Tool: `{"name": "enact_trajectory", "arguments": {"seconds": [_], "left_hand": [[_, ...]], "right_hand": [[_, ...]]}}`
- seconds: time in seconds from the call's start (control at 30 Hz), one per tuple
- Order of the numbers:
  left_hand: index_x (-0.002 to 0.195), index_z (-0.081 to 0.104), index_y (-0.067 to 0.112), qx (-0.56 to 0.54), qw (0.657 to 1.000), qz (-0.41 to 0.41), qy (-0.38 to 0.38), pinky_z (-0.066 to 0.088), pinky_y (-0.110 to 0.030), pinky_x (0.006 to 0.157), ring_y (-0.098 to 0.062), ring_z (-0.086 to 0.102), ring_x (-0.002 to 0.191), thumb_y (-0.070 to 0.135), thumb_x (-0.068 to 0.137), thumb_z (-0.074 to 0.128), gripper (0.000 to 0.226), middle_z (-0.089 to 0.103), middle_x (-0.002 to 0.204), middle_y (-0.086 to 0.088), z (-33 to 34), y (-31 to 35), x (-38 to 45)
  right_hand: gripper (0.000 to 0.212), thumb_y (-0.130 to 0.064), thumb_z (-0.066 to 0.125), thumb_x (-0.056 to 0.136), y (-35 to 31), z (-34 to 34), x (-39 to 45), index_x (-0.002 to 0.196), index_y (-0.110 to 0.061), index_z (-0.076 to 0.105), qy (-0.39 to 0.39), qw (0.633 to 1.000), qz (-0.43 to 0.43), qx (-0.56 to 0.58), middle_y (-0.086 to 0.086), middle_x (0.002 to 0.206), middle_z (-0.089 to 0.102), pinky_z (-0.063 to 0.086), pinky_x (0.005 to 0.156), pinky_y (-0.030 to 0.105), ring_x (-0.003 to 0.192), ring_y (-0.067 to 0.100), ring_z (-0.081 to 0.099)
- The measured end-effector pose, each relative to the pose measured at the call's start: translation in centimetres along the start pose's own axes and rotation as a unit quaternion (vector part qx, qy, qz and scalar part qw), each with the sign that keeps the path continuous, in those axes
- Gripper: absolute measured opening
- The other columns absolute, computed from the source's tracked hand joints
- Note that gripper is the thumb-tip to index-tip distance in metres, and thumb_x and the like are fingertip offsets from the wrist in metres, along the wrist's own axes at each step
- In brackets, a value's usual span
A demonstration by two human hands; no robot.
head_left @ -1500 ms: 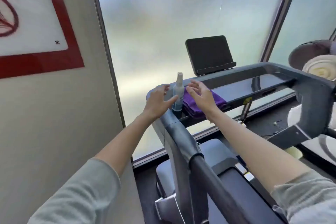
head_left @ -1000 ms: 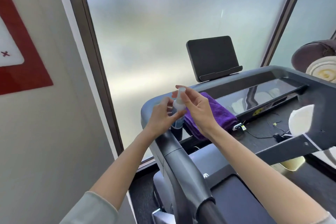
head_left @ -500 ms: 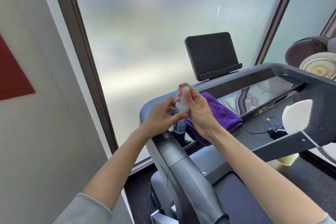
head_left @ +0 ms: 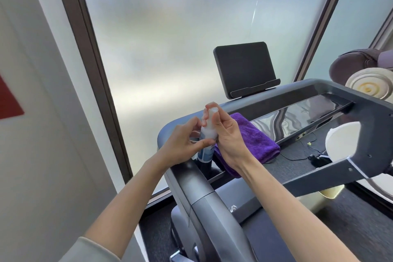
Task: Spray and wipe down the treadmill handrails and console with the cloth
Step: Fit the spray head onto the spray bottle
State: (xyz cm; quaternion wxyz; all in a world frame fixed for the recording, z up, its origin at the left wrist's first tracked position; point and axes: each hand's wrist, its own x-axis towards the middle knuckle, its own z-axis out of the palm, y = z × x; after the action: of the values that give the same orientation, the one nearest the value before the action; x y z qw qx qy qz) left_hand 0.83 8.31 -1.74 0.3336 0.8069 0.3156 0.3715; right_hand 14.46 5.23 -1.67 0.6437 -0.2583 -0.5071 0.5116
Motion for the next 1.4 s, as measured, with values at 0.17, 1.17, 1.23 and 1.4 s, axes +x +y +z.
{"name": "enact_trajectory", "arguments": {"seconds": [0.17, 1.17, 1.23, 1.4], "left_hand": [[0.101, 0.052, -0.004, -0.015, 1.000, -0.015, -0.001, 0.057, -0.044, 0.080, -0.025, 0.070, 0.094, 0.016, 0.083, 0.073, 0.034, 0.070, 0.104, -0.014, 0.0, 0.0, 0.0], [0.104, 0.059, 0.009, -0.141, 0.978, -0.064, 0.142, 0.053, -0.020, 0.074, -0.016, 0.067, 0.094, 0.018, 0.083, 0.074, 0.027, 0.069, 0.106, -0.004, -3.3, 2.6, -3.7], [0.103, 0.059, 0.010, -0.144, 0.978, -0.061, 0.141, 0.052, -0.018, 0.072, -0.012, 0.067, 0.092, 0.019, 0.082, 0.074, 0.027, 0.069, 0.105, -0.003, -3.3, 2.7, -4.0], [0.095, 0.059, 0.015, -0.134, 0.977, -0.063, 0.153, 0.055, -0.023, 0.072, -0.007, 0.067, 0.084, 0.027, 0.076, 0.077, 0.029, 0.070, 0.097, 0.002, -2.8, 3.2, -4.3]], "right_hand": [[0.032, -0.051, 0.061, 0.085, -0.9, 0.8, 1.2, 0.107, -0.031, 0.072, 0.002, 0.999, -0.020, -0.030, -0.009, 0.083, 0.056, 0.050, 0.064, 0.018, 0.063, 0.003, 0.050], [0.020, 0.004, 0.062, 0.082, -0.6, -0.6, 0.8, 0.102, 0.004, 0.066, -0.232, 0.709, 0.053, -0.664, 0.015, 0.092, 0.063, 0.037, 0.070, 0.025, 0.083, 0.027, 0.055], [0.031, 0.004, 0.063, 0.084, -1.5, -0.8, 0.6, 0.114, -0.001, 0.066, -0.211, 0.722, 0.035, -0.658, 0.005, 0.093, 0.060, 0.038, 0.074, 0.020, 0.086, 0.022, 0.054], [0.018, -0.016, 0.063, 0.097, -5.6, 1.4, -0.1, 0.114, -0.016, 0.068, -0.002, 0.942, -0.045, -0.334, -0.003, 0.105, 0.075, 0.056, 0.092, 0.030, 0.103, 0.017, 0.070]]}}
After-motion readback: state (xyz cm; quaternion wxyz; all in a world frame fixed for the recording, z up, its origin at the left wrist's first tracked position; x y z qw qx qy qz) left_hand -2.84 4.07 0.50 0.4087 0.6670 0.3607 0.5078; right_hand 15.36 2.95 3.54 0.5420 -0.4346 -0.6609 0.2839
